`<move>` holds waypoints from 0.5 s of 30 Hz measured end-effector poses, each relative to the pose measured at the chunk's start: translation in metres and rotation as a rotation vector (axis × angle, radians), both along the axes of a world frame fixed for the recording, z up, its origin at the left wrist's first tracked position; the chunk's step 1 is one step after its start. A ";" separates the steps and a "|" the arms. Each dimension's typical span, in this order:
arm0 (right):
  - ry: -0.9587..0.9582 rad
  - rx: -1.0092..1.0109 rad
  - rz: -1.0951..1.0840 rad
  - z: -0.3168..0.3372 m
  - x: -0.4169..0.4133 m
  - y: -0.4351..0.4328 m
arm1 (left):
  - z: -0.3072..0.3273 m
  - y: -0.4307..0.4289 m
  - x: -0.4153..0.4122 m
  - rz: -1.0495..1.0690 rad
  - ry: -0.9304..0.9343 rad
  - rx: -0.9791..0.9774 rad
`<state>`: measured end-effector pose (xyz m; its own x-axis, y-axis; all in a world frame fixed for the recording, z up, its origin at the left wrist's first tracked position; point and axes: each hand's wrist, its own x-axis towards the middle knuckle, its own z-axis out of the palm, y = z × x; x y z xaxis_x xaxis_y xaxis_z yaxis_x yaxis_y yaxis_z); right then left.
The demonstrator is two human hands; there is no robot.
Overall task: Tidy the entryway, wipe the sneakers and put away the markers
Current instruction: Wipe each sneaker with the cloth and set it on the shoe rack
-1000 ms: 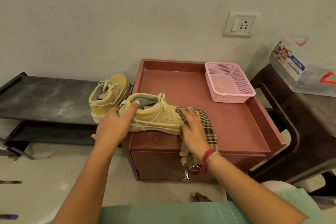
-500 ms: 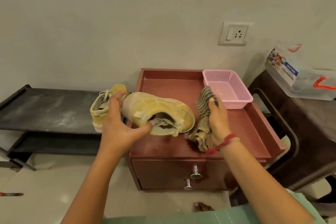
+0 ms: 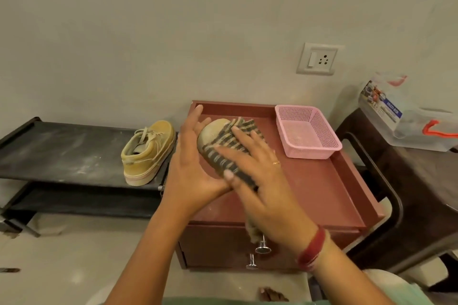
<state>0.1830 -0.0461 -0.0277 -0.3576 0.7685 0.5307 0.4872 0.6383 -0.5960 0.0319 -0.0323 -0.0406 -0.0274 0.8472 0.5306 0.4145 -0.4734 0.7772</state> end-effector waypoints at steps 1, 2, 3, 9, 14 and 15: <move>-0.029 -0.001 -0.006 -0.005 -0.001 0.002 | -0.001 0.000 -0.001 -0.003 0.000 0.007; 0.019 -0.028 -0.009 -0.008 -0.001 0.005 | -0.002 0.000 -0.002 -0.001 0.013 0.019; 0.130 -0.088 -0.007 -0.010 -0.001 0.010 | -0.002 0.000 -0.002 0.006 0.030 0.035; 0.322 -0.308 -0.010 -0.007 -0.002 0.007 | -0.006 0.001 -0.008 0.019 0.084 0.115; -0.023 -0.082 0.102 -0.015 -0.007 -0.006 | -0.010 -0.002 -0.018 0.049 0.176 0.178; 0.059 -0.163 0.097 -0.015 -0.007 0.001 | -0.012 -0.001 -0.019 0.079 0.206 0.182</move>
<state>0.1765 -0.0451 -0.0431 -0.4059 0.8092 0.4247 0.3889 0.5735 -0.7210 0.0125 -0.0330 -0.0526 0.0351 0.7367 0.6753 0.5962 -0.5577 0.5775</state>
